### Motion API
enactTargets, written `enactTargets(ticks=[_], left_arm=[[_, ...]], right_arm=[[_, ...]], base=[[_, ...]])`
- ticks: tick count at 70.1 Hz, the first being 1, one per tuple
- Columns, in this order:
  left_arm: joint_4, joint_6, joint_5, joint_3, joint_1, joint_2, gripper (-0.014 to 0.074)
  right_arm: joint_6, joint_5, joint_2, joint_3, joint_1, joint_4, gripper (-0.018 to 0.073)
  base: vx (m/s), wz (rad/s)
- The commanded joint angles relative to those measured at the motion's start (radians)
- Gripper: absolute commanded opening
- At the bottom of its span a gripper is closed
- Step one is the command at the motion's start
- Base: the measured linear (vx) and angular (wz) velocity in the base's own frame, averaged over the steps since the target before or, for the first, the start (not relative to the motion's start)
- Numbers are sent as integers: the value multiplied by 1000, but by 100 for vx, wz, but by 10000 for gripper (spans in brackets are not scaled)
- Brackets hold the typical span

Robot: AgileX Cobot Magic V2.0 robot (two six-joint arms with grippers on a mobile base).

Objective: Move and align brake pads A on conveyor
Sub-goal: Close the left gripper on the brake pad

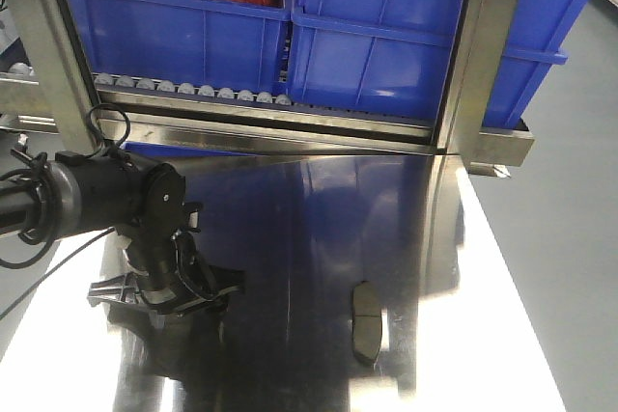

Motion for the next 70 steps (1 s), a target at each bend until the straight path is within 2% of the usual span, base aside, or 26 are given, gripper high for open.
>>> enactTargets(ticks=[1,32,38,49,64,70], left_arm=[[3,-6,-5,-21,-4,-61,586],[4,-5,-21,-21,-4,-56,584],[3,-1,-29,-21,-4,-56,559],[3,3,-30,-21,-4,-56,401],[3,3,-25,-20,-1,-56,8],[2,20,-23,-20,2,-56,-8]], right_arm=[[-8,17,11,-26,-4,-5,565],[-8,17,11,-26,-4,-5,565],[-8,17,11,-26,-4,-5,565],[-8,17,11,-26,-4,-5,565],[-8,17,11,-26,-4,-5,565],[-8,17,11,-26,-4,-5,565]], base=[[0,0],[0,0],[0,0],[0,0],[0,0],[0,0]])
